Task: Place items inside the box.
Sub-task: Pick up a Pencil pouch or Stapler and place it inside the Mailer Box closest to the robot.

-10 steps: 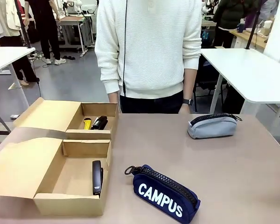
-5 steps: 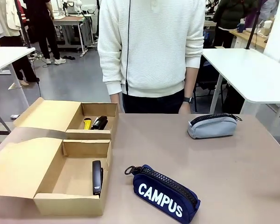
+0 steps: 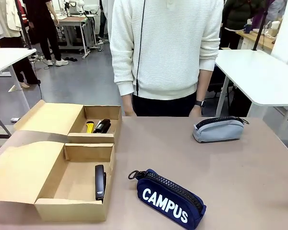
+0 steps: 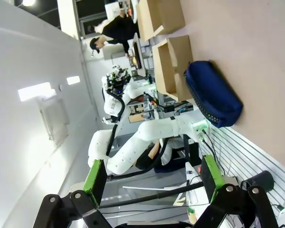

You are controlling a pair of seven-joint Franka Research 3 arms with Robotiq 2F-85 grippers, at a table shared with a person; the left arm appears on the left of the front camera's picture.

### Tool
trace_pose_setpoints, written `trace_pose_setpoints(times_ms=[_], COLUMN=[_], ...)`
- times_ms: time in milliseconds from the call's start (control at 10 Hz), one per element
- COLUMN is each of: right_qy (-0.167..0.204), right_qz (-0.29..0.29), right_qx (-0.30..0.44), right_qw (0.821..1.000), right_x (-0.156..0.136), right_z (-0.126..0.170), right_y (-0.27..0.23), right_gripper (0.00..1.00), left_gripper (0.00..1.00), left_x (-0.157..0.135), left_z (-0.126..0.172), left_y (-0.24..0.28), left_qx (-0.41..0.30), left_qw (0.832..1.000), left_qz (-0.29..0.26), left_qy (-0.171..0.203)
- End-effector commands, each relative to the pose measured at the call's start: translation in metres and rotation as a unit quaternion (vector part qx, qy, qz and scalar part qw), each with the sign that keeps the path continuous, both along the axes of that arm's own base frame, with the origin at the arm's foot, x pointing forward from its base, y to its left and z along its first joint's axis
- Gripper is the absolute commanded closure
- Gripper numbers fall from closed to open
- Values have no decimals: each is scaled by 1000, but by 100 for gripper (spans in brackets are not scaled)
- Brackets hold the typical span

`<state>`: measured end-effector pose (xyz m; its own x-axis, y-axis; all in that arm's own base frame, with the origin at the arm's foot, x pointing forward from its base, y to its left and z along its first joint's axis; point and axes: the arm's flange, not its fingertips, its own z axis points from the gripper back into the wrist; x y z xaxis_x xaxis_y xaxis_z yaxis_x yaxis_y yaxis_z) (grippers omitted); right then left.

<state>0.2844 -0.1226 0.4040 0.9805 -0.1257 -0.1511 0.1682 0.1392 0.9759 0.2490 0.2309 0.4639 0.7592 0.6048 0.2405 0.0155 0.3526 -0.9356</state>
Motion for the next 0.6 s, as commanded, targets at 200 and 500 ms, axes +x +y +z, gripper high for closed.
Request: trace_pose_setpoints(times_ms=[200, 500], right_qy=[-4, -4], right_qz=[3, 3], right_qx=[0, 0], right_qw=[1000, 1000], right_x=[-1, -1], right_z=[4, 4], right_y=[-1, -1], right_gripper=[0, 0], left_gripper=[0, 0], left_x=[-1, -1], left_z=[-1, -1], left_y=[-2, -2], left_qx=[-2, -2], left_qw=[1000, 1000], left_qz=[-1, -1], left_qy=[-13, -13])
